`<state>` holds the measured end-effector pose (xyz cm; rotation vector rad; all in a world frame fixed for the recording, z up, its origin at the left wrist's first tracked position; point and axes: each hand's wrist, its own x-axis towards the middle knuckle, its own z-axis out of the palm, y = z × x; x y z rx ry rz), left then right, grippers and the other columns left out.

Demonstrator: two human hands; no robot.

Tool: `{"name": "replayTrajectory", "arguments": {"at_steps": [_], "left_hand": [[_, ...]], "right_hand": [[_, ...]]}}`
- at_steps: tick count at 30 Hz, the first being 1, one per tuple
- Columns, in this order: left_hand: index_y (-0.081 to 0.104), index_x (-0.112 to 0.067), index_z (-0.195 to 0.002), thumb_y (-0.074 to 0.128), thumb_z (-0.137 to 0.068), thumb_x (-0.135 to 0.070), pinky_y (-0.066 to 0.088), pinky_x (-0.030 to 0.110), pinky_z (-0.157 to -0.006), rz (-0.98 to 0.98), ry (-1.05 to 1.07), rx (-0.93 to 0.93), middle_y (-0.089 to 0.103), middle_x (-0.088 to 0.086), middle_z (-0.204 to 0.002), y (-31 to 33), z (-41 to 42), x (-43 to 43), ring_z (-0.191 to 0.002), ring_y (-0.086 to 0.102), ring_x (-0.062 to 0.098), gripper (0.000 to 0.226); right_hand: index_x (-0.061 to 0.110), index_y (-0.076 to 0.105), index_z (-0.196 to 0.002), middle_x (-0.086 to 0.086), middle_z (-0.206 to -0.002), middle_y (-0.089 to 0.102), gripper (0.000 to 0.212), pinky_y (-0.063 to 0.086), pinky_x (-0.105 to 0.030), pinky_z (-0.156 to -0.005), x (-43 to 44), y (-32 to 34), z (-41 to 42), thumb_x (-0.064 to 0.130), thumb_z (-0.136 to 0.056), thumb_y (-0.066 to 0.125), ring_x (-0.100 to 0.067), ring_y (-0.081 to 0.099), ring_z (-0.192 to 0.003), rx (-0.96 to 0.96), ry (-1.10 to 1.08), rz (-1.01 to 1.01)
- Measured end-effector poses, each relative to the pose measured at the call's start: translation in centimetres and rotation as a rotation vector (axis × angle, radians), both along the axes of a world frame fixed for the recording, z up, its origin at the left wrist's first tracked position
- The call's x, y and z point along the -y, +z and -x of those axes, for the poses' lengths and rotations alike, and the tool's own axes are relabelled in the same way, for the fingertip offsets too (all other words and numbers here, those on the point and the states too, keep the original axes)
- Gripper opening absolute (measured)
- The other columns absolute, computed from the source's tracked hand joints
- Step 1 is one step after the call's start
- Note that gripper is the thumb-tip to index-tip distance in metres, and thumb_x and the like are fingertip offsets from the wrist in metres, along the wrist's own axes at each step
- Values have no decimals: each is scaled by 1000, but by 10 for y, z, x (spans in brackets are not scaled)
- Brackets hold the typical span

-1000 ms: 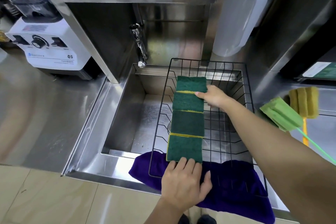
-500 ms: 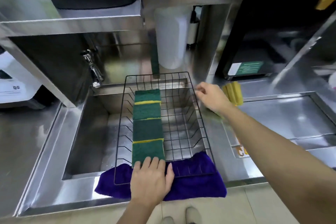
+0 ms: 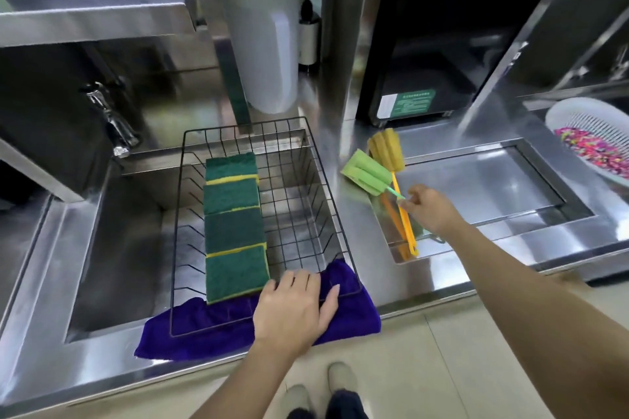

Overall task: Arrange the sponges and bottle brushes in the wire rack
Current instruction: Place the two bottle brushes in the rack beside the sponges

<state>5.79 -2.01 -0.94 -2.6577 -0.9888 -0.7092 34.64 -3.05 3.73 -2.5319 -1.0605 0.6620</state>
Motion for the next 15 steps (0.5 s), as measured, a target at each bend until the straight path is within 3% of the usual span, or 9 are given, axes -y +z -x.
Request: {"name": "replayTrajectory", "arguments": {"at_steps": [4, 8, 12, 15], "left_hand": [[59, -13, -66, 28, -101, -44, 40, 31, -49, -9, -3, 38, 52, 2, -61, -1, -2, 1, -57, 52, 22, 56], [60, -13, -65, 28, -100, -44, 40, 32, -49, 3, -9, 42, 52, 1, -61, -1, -3, 1, -56, 52, 22, 57], [59, -14, -64, 38, -95, -45, 39, 31, -48, 9, 9, 36, 51, 1, -59, 0, -2, 0, -55, 51, 22, 49], [59, -14, -64, 43, -91, -47, 40, 31, -49, 33, 14, 14, 52, 1, -59, 1, -2, 0, -55, 51, 22, 45]], "right_hand": [[5, 59, -104, -22, -106, 67, 22, 46, -38, -78, 6, -9, 6, 22, -92, 51, -38, 60, -101, 74, 41, 69], [13, 48, -85, -24, -105, 65, 12, 40, -35, -72, 5, -7, 10, 19, -94, 45, -40, 59, -98, 144, 63, 71], [3, 57, -106, -24, -103, 63, 19, 40, -37, -73, -1, 13, 14, 12, -95, 44, -41, 57, -96, 130, -23, -199], [3, 55, -108, -17, -86, 58, 21, 37, -34, -68, -12, 35, 24, 14, -97, 41, -36, 54, -83, 63, -89, -395]]}}
